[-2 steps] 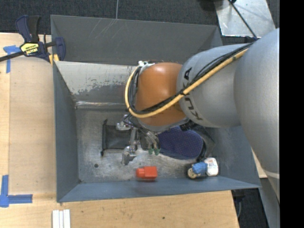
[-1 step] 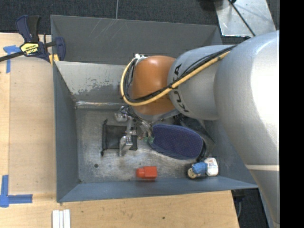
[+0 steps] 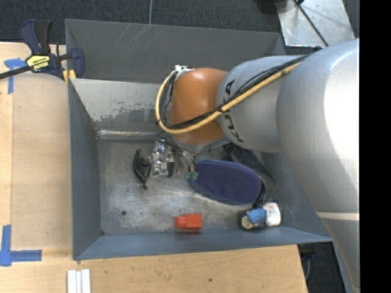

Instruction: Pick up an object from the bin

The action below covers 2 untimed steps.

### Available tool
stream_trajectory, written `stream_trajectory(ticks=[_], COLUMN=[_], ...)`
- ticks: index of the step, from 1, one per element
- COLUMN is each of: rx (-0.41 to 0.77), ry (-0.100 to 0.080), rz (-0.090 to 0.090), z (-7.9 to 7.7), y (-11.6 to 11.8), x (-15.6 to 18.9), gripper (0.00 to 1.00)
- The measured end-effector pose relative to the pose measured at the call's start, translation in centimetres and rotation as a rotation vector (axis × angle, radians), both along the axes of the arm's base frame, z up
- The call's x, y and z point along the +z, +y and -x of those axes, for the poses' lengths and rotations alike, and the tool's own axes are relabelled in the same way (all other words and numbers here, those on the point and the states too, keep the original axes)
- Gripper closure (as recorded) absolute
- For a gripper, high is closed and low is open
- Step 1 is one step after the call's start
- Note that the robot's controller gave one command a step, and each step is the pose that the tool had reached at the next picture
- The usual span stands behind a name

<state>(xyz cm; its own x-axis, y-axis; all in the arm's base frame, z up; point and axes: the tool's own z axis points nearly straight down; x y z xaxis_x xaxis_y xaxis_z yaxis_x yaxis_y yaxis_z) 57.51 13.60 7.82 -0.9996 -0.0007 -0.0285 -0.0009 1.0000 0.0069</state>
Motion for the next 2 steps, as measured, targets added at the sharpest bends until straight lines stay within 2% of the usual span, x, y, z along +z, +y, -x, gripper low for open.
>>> stream_trajectory(ticks=[1,2], rx=[0.008,0.030], ry=[0.016,0.018], rz=[0.005,0.006], z=[-1.4,-2.2], y=[-0.2,-1.0], x=[7.4,12.8], gripper=[1.00,1.00])
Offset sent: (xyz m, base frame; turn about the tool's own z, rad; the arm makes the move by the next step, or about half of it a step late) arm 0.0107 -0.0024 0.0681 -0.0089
